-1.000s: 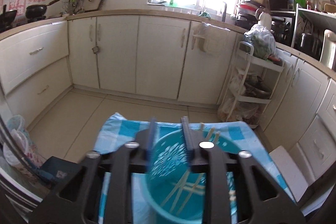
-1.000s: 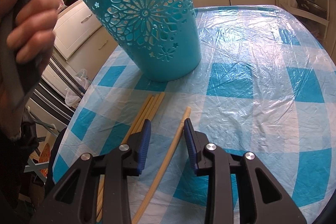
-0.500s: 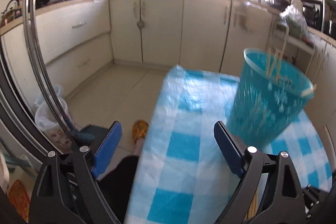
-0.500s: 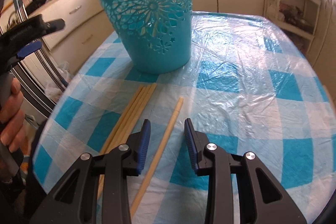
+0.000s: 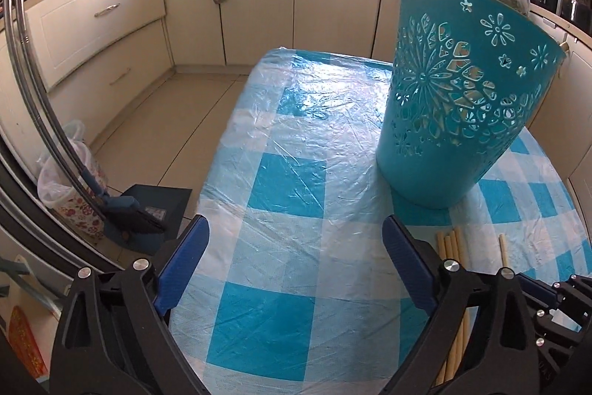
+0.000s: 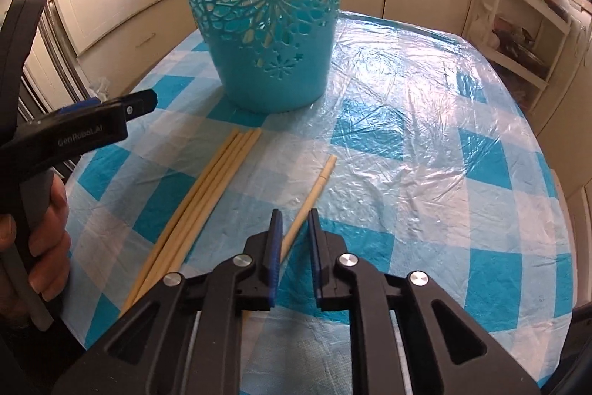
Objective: Organize utensils
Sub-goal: 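Withdraw the open left gripper from the basket, then close the right gripper on a loose chopstick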
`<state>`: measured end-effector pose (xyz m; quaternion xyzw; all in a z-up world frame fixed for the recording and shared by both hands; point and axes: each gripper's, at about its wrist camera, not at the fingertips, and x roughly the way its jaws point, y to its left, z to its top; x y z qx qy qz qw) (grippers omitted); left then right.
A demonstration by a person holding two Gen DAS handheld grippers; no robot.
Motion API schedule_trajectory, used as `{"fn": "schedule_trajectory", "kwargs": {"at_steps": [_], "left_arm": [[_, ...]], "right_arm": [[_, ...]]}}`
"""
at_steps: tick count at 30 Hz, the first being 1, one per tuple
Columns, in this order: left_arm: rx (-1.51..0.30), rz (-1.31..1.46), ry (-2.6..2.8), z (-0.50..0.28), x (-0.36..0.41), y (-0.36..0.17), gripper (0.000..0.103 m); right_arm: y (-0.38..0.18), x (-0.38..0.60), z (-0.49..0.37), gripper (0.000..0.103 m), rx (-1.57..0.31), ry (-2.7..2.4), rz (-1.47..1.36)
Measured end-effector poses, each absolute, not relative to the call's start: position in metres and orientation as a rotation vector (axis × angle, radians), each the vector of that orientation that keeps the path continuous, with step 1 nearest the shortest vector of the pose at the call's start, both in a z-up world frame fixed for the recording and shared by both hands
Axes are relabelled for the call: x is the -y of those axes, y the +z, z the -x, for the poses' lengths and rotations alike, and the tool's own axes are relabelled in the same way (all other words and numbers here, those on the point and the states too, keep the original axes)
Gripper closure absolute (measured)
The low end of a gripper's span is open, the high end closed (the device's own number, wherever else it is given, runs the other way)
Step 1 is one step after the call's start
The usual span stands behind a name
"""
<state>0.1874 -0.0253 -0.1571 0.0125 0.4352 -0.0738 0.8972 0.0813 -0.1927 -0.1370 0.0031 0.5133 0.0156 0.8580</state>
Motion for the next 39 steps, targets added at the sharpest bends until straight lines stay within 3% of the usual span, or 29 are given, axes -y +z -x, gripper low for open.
{"fn": "schedule_trajectory", "kwargs": {"at_steps": [8, 10, 18, 25, 27, 30, 39], "left_arm": [[-0.910, -0.083, -0.157, -0.187, 0.036, -0.159, 0.009], [-0.915, -0.079, -0.154, -0.188, 0.035, -0.160, 0.009], [-0.920, -0.075, -0.151, -0.188, 0.035, -0.160, 0.009], [-0.925, -0.080, -0.153, -0.189, 0.037, -0.160, 0.009], [-0.927, -0.078, -0.153, -0.189, 0.036, -0.161, 0.009], [-0.931, -0.075, -0.156, -0.191, 0.036, -0.162, 0.009], [-0.938, -0.089, -0.160, -0.191, 0.038, -0.164, 0.009]], "right_arm": [[-0.138, 0.202, -0.083, 0.089, -1.095, 0.060, -0.042], [-0.137, 0.202, -0.084, 0.082, -1.109, 0.088, -0.028], [-0.137, 0.206, -0.083, 0.084, -1.110, 0.100, -0.029], [-0.139, 0.201, -0.089, 0.079, -1.100, 0.094, 0.011], [-0.140, 0.203, -0.092, 0.090, -1.097, 0.077, 0.002], [-0.140, 0.204, -0.093, 0.096, -1.101, 0.093, 0.002], [-0.129, 0.222, -0.086, 0.097, -1.084, 0.137, -0.151]]}}
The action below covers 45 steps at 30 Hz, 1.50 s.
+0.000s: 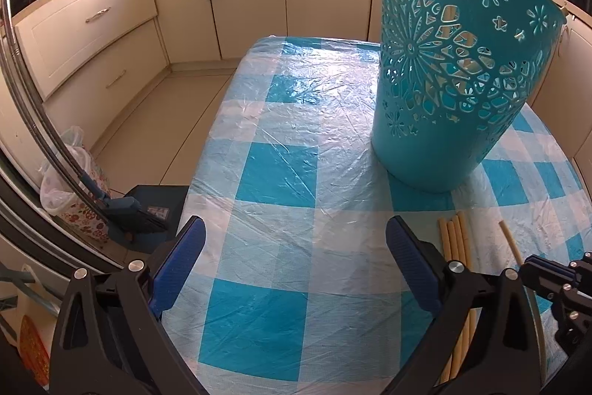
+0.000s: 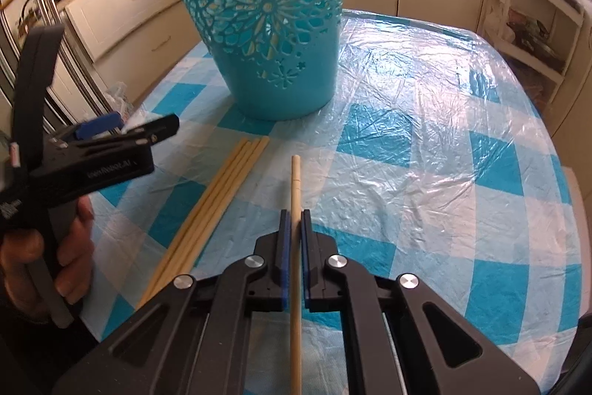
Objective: Organize utensils
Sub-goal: 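Raise the chopstick over the teal basket and release it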
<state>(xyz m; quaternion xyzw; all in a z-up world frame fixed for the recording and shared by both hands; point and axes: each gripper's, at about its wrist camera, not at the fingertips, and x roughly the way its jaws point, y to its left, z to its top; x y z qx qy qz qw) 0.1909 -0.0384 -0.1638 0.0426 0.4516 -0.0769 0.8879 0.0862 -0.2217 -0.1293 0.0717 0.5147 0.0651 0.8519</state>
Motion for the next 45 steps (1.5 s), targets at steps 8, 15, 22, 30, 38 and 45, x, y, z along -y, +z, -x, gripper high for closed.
{"fn": "schedule_trajectory", "kwargs": {"at_steps": [8, 15, 22, 30, 38, 45], "left_arm": [[-0.940, -0.089, -0.159, -0.191, 0.039, -0.164, 0.009], [-0.940, -0.092, -0.160, -0.191, 0.039, -0.165, 0.009], [-0.941, -0.093, -0.160, -0.191, 0.039, -0.165, 0.009], [-0.945, -0.087, -0.162, -0.191, 0.037, -0.166, 0.009], [-0.947, -0.070, -0.170, -0.192, 0.035, -0.166, 0.009], [-0.947, -0.062, -0.170, -0.192, 0.033, -0.165, 0.009]], "right_arm": [[-0.097, 0.244, -0.077, 0.097, -0.980, 0.231, -0.357], [-0.036, 0.252, -0.081, 0.097, -0.786, 0.338, -0.511], [0.041, 0.248, -0.101, 0.097, -0.535, 0.378, -0.515], [0.068, 0.232, -0.173, 0.097, -0.245, 0.116, -0.443], [0.014, 0.220, -0.207, 0.097, -0.296, -0.049, -0.363], [-0.006, 0.204, -0.183, 0.089, -0.389, 0.000, -0.292]]}}
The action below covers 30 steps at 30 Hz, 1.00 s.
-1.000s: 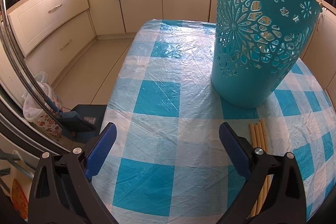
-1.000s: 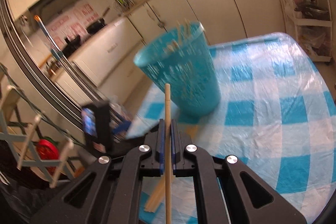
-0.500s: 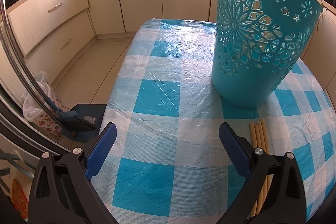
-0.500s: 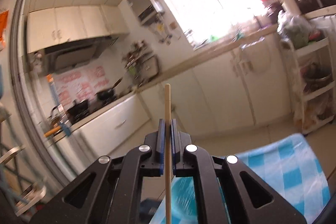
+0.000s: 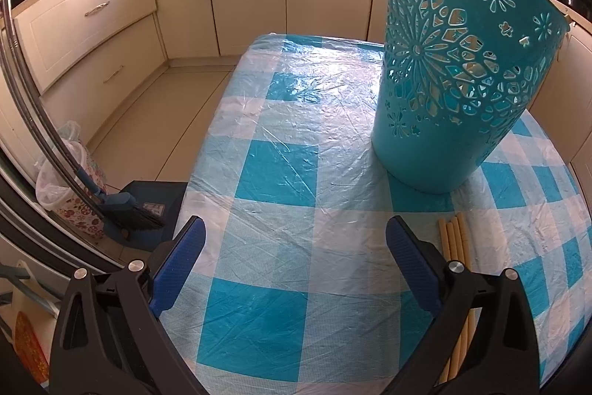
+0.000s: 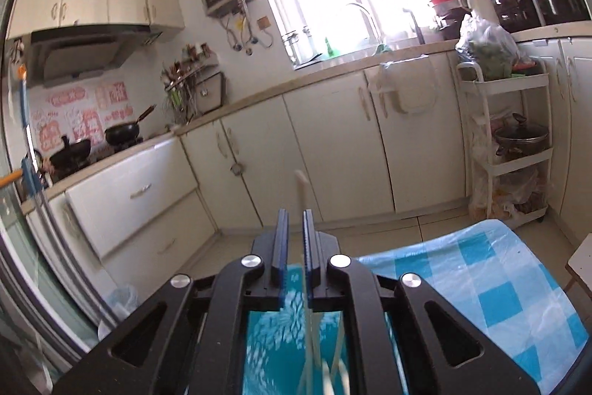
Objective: Organize utensils
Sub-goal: 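Raise the chopstick over the teal basket and release it, then move the right gripper back beside the remaining chopsticks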
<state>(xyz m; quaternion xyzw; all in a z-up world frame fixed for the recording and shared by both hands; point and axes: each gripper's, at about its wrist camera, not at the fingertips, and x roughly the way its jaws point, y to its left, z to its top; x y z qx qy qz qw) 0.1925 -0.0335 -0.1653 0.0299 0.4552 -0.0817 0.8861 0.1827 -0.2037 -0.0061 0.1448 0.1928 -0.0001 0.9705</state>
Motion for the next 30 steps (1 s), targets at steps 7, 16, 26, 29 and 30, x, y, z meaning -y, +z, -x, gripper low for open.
{"fn": "schedule_trajectory", "kwargs": {"at_steps": [7, 16, 26, 29, 30], "left_arm": [[-0.946, -0.058, -0.166, -0.193, 0.033, -0.165, 0.009], [-0.947, -0.063, -0.161, -0.193, 0.033, -0.165, 0.009], [-0.948, -0.063, -0.156, -0.193, 0.034, -0.164, 0.008], [-0.947, -0.062, -0.158, -0.193, 0.034, -0.164, 0.008], [-0.947, -0.061, -0.158, -0.193, 0.034, -0.165, 0.008]], "right_arm": [[0.006, 0.198, -0.117, 0.057, -0.362, 0.001, -0.218], [-0.056, 0.183, -0.071, 0.036, -0.693, -0.017, -0.096], [-0.123, 0.186, -0.095, 0.078, -0.948, 0.010, -0.141], [-0.129, 0.183, -0.101, 0.078, -0.960, 0.016, -0.140], [-0.130, 0.182, -0.101, 0.078, -0.962, 0.016, -0.141]]}}
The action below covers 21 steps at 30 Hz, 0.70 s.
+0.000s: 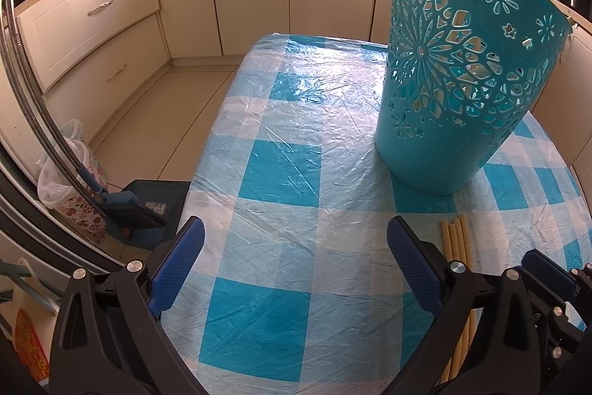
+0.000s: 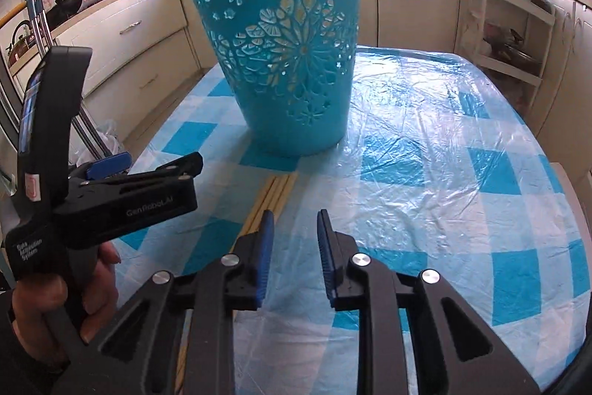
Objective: Organize utensils
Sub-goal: 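Move the right gripper back beside the remaining chopsticks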
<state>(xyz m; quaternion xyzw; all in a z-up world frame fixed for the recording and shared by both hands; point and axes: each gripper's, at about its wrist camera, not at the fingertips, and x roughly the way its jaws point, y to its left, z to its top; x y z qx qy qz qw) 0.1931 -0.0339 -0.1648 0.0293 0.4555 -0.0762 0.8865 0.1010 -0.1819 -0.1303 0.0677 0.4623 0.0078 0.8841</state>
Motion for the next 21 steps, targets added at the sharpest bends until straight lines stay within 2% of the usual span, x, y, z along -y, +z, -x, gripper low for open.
{"fn": "schedule_trajectory", "kwargs": {"at_steps": [21], "left_arm": [[-0.948, -0.055, -0.160, -0.194, 0.034, -0.166, 0.008]], "right_arm": [[-0.146, 0.167, -0.116, 0.078, -1.030, 0.006, -0.110]]}}
